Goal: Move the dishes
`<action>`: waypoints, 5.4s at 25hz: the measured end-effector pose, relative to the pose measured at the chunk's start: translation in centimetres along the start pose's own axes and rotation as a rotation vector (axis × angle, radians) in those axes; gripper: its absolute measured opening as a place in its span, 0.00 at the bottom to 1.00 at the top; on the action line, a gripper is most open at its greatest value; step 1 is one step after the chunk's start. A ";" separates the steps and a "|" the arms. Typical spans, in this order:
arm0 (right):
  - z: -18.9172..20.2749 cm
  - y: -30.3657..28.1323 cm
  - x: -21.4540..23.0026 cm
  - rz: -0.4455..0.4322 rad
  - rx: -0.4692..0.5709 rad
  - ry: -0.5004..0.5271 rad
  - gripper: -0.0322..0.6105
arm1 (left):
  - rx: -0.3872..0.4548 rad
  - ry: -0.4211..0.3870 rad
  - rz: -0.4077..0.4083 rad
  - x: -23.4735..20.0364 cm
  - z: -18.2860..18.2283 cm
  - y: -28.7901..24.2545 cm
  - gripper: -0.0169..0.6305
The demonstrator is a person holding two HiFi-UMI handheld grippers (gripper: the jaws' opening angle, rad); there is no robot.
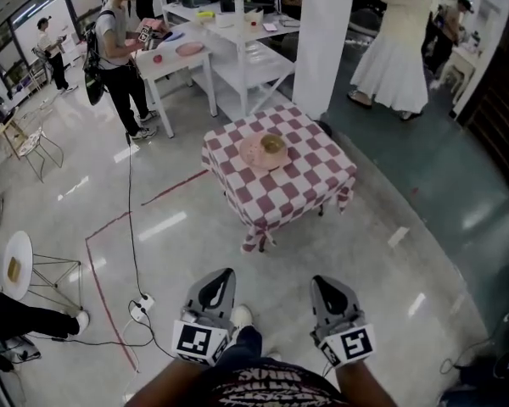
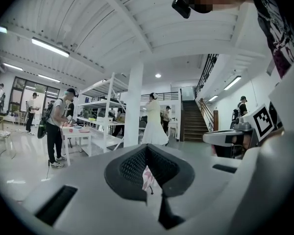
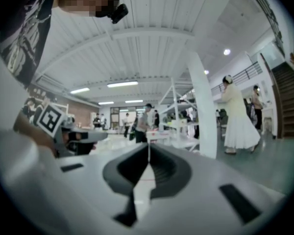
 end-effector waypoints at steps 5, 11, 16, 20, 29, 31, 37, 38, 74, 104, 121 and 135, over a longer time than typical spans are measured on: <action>0.0 -2.1 0.8 -0.008 -0.009 0.005 0.10 | -0.001 0.006 -0.003 -1.2 -0.2 -1.4 0.07; -0.8 -4.3 1.1 -0.011 -0.012 0.012 0.10 | 0.004 0.014 0.000 -2.8 -1.3 -2.6 0.07; -2.1 -6.9 0.9 -0.033 -0.004 0.027 0.11 | 0.000 0.012 0.029 -4.0 -2.2 -3.9 0.07; -3.4 -9.3 0.7 -0.037 -0.002 0.041 0.10 | 0.022 -0.011 0.075 -5.0 -3.6 -5.1 0.07; -4.8 -13.5 0.0 -0.010 0.013 0.096 0.10 | 0.039 0.050 0.082 -9.6 -5.3 -7.9 0.07; -4.8 -13.7 -0.1 -0.007 0.004 0.099 0.10 | 0.035 0.053 0.085 -10.0 -5.3 -8.3 0.07; -4.5 -14.8 0.7 0.022 -0.007 0.081 0.10 | 0.034 0.036 0.096 -11.5 -4.6 -9.2 0.07; -4.6 -14.9 0.7 0.024 -0.007 0.085 0.10 | 0.029 0.041 0.095 -11.6 -4.6 -9.2 0.07; -3.5 -24.0 5.7 0.021 -0.031 0.077 0.10 | -0.015 0.048 0.070 -16.7 -4.9 -17.7 0.07; -2.2 -30.2 23.4 -0.086 0.044 0.039 0.10 | 0.032 0.011 -0.062 -12.7 -8.2 -33.2 0.07; -0.3 -33.9 23.2 -0.213 0.038 -0.007 0.11 | -0.025 0.026 -0.150 -14.6 -6.6 -34.3 0.07; -0.6 -39.7 21.5 -0.167 -0.007 -0.024 0.10 | -0.083 0.037 -0.068 -19.9 -7.4 -37.5 0.07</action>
Point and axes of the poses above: the fingertips, and each gripper's own axes: y backward along the fingers, x to its right, z out of its underside, the point moved 7 cm from there along y, backward along the fingers, and after that the axes turned 11 degrees about y, right-handed, at the moved point
